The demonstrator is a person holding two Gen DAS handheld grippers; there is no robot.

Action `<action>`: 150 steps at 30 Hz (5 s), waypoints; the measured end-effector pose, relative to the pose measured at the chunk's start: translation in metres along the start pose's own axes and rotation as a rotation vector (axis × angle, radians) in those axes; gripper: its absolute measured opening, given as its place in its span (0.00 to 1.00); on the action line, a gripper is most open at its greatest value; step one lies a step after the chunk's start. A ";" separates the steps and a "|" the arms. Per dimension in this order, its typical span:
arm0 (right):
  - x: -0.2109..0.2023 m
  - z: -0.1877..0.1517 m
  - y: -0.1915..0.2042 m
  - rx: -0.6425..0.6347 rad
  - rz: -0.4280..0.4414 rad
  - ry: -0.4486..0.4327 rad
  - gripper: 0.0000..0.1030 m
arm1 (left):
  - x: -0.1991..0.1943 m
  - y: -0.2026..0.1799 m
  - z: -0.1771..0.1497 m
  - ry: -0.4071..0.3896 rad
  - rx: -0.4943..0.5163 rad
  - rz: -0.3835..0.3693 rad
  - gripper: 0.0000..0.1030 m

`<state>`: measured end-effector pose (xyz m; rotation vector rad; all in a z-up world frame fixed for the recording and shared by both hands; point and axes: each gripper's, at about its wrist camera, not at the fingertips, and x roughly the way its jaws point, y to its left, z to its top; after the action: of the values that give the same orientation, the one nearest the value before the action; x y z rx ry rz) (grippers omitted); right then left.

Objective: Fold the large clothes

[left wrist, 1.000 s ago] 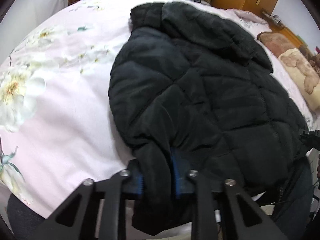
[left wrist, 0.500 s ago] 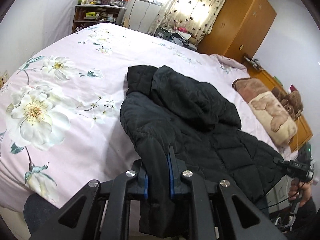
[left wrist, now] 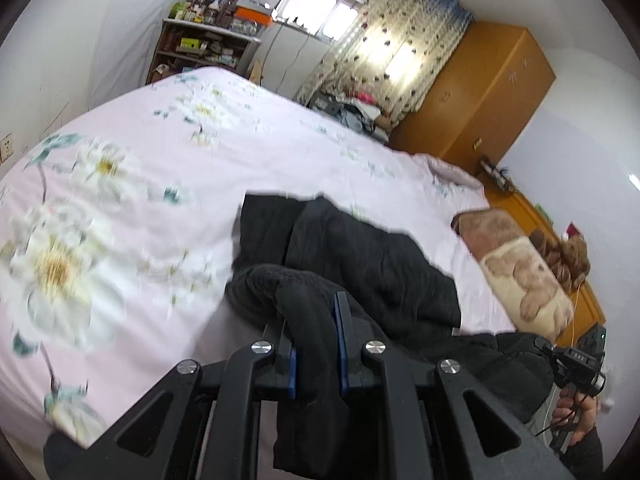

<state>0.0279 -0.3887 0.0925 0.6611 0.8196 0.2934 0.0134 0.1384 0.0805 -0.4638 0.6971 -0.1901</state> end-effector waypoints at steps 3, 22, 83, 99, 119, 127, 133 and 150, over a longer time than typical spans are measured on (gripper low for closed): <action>0.015 0.029 0.005 -0.004 -0.004 -0.029 0.11 | 0.018 -0.001 0.031 -0.026 -0.013 0.000 0.15; 0.222 0.142 -0.060 0.092 -0.217 0.160 0.14 | 0.257 0.035 0.104 0.181 -0.048 0.197 0.16; 0.325 0.152 -0.083 -0.277 -0.434 0.125 0.14 | 0.367 0.027 0.108 0.140 0.248 0.324 0.31; 0.298 0.161 -0.071 -0.289 -0.512 0.065 0.29 | 0.348 0.022 0.128 0.140 0.207 0.376 0.53; 0.330 0.110 -0.015 -0.392 -0.356 0.000 0.41 | 0.375 -0.075 0.066 0.138 0.333 0.158 0.61; 0.351 0.104 -0.016 -0.435 -0.425 -0.004 0.41 | 0.389 -0.083 0.061 0.159 0.382 0.219 0.61; 0.297 0.120 -0.006 -0.442 -0.440 -0.075 0.41 | 0.332 -0.070 0.097 0.080 0.442 0.203 0.60; 0.318 0.110 -0.069 -0.371 -0.512 -0.096 0.41 | 0.374 0.008 0.086 0.048 0.302 0.263 0.62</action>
<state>0.3189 -0.3347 -0.0809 0.1046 0.7869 -0.0541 0.3522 0.0554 -0.0801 -0.0769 0.7544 -0.0562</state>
